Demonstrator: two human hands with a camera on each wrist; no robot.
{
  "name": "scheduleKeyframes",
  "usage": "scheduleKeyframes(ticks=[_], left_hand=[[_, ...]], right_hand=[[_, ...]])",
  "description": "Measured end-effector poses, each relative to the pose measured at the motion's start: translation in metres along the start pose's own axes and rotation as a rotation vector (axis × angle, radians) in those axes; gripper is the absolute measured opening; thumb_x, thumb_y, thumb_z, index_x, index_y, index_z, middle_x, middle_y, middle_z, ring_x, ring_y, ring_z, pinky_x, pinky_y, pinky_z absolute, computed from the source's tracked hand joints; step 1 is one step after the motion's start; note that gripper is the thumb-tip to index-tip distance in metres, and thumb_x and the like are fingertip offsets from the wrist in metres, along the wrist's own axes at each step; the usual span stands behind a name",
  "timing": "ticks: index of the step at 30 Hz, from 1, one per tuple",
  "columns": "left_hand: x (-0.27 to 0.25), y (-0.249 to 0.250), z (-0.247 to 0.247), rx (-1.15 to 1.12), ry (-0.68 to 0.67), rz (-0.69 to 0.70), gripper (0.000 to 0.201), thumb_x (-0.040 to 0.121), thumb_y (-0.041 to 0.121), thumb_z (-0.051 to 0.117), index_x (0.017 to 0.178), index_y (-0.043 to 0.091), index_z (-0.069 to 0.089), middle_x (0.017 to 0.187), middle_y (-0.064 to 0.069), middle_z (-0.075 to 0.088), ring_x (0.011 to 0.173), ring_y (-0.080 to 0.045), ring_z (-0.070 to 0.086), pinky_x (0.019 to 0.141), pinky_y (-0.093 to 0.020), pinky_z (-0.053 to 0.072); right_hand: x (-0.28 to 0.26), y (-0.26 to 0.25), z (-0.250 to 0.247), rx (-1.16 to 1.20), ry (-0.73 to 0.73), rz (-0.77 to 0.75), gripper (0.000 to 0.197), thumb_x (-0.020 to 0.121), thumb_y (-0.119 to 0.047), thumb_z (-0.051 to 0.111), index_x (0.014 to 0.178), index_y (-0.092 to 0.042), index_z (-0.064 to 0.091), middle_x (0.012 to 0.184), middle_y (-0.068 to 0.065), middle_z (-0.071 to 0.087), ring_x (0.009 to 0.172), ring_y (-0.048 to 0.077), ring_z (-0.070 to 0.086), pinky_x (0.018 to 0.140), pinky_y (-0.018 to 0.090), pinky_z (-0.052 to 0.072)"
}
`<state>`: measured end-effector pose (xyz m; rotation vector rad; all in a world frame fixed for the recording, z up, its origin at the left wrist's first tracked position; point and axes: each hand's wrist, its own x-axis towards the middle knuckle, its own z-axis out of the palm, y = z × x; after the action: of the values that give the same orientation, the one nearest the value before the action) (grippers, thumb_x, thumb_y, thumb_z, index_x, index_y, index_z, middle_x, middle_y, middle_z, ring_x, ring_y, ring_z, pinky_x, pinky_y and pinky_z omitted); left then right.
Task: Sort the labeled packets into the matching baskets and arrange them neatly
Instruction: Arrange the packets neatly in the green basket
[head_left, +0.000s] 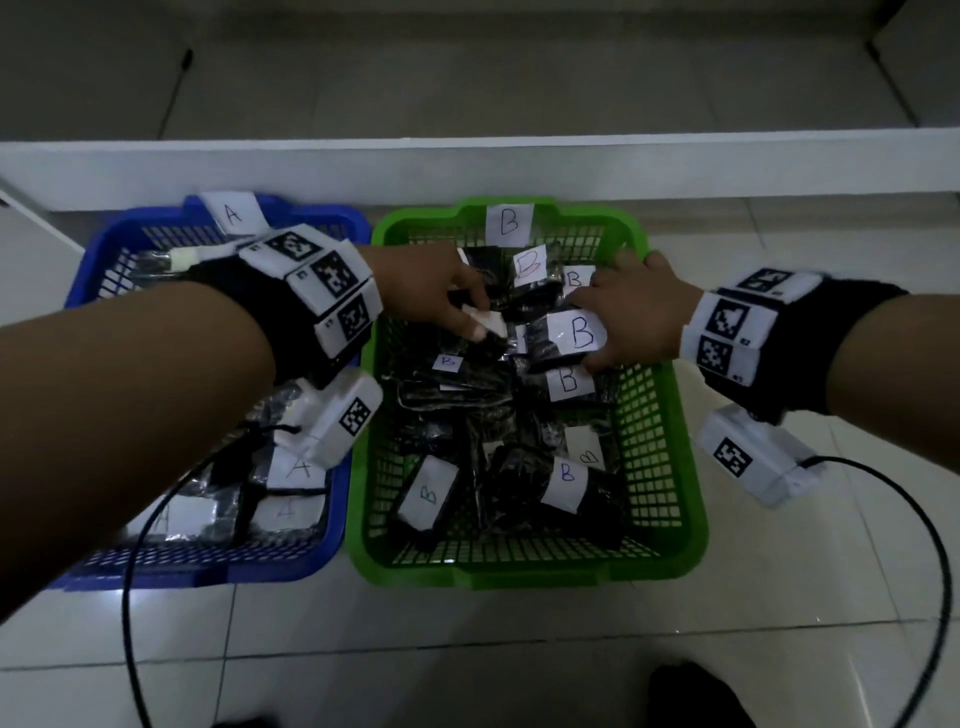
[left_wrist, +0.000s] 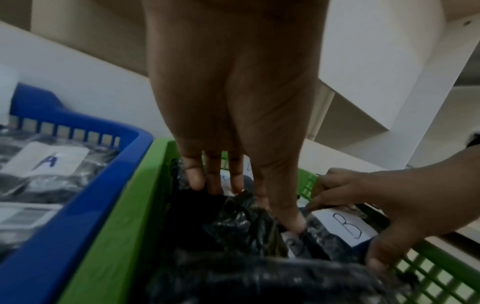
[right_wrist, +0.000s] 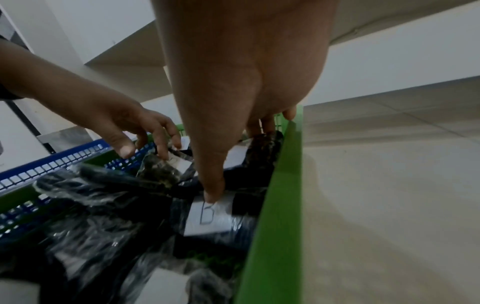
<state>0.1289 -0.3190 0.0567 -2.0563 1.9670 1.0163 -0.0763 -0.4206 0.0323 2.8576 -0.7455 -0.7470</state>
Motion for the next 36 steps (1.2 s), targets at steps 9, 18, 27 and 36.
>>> scheduleKeyframes(ticks=[9, 18, 27, 36], left_hand=[[-0.008, -0.012, 0.009, 0.081, 0.109, 0.021, 0.024, 0.073, 0.017, 0.075, 0.070, 0.023, 0.053, 0.081, -0.002, 0.055, 0.089, -0.022, 0.056, 0.072, -0.027, 0.041], [-0.019, -0.011, -0.001, -0.114, 0.300, 0.041, 0.016, 0.073, 0.012, 0.072, 0.086, 0.014, 0.064, 0.096, -0.004, 0.057, 0.082, -0.018, 0.055, 0.077, -0.030, 0.048], [-0.027, 0.003, 0.020, -0.104, 0.185, -0.066, 0.058, 0.072, 0.048, 0.074, 0.107, 0.010, 0.047, 0.096, 0.000, 0.053, 0.083, -0.015, 0.051, 0.068, -0.026, 0.045], [-0.024, 0.011, 0.027, 0.075, -0.187, -0.107, 0.080, 0.078, 0.048, 0.069, 0.139, 0.011, 0.033, 0.130, -0.006, 0.049, 0.111, -0.021, 0.051, 0.093, -0.031, 0.045]], right_hand=[[0.003, -0.006, 0.003, 0.207, 0.092, -0.043, 0.086, 0.063, -0.050, 0.079, 0.129, -0.015, 0.037, 0.124, 0.011, 0.053, 0.110, 0.030, 0.051, 0.091, 0.039, 0.042], [0.010, -0.027, -0.028, 0.964, 0.231, 0.081, 0.057, 0.087, -0.057, 0.048, 0.131, -0.021, 0.042, 0.108, 0.001, 0.055, 0.096, 0.019, 0.055, 0.081, 0.030, 0.043], [0.017, -0.025, -0.030, 1.123, 0.370, 0.206, 0.022, 0.086, -0.015, 0.062, 0.107, -0.020, 0.063, 0.102, -0.001, 0.061, 0.086, 0.015, 0.059, 0.070, 0.022, 0.047], [0.000, -0.015, -0.022, 0.984, 0.419, 0.209, 0.024, 0.088, -0.019, 0.062, 0.111, -0.013, 0.062, 0.103, -0.004, 0.054, 0.090, 0.009, 0.049, 0.058, 0.014, 0.033]])
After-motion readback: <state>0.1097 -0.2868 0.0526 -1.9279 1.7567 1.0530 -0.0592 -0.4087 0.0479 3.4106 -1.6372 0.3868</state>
